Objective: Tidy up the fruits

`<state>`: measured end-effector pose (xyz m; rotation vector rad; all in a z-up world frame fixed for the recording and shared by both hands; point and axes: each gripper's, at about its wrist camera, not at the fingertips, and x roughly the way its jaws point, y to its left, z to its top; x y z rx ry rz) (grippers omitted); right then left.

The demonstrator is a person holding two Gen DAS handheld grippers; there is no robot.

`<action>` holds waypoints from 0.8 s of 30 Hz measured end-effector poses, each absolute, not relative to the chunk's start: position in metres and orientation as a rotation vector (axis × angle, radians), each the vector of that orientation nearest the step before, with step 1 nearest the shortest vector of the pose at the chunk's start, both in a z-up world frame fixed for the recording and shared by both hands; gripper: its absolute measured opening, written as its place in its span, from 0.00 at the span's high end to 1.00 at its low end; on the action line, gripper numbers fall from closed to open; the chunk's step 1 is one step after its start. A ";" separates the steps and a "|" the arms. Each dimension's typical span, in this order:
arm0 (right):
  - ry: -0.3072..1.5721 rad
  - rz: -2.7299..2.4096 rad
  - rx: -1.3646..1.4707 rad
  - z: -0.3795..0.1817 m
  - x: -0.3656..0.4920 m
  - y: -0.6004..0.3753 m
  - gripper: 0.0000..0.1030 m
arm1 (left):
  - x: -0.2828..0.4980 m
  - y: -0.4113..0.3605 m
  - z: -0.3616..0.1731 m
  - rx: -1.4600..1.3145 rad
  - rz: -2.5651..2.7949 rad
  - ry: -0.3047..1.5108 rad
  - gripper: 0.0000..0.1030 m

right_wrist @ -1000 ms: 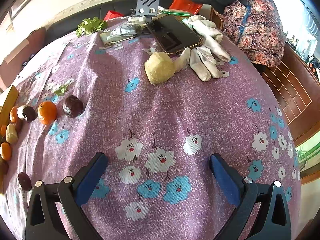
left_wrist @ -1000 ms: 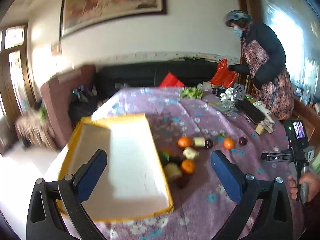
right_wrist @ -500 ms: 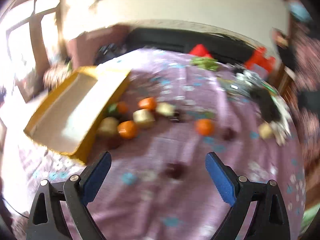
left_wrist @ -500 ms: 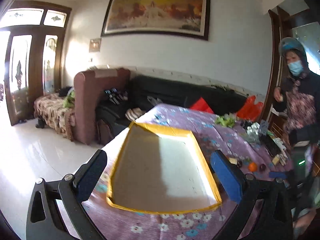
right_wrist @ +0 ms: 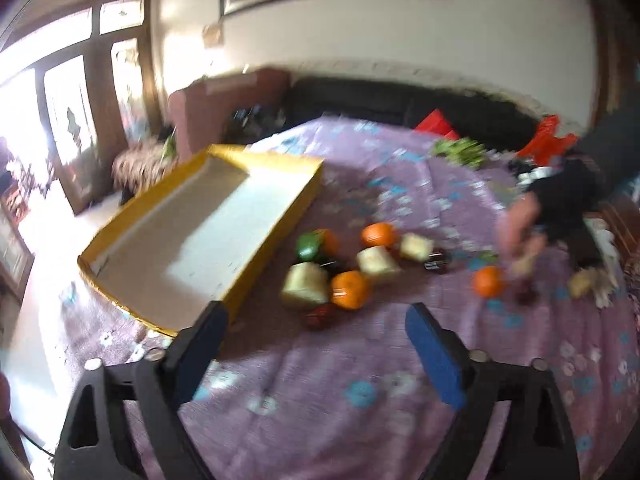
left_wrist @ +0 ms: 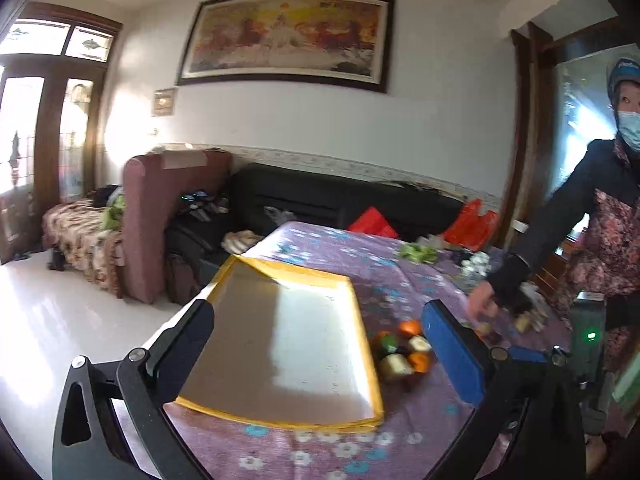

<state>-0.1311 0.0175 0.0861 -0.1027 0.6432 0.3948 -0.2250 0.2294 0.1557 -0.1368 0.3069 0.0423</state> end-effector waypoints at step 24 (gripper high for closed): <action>0.892 0.402 0.107 0.057 -0.054 -0.103 0.05 | -0.113 0.159 0.082 -0.131 -0.145 0.800 0.53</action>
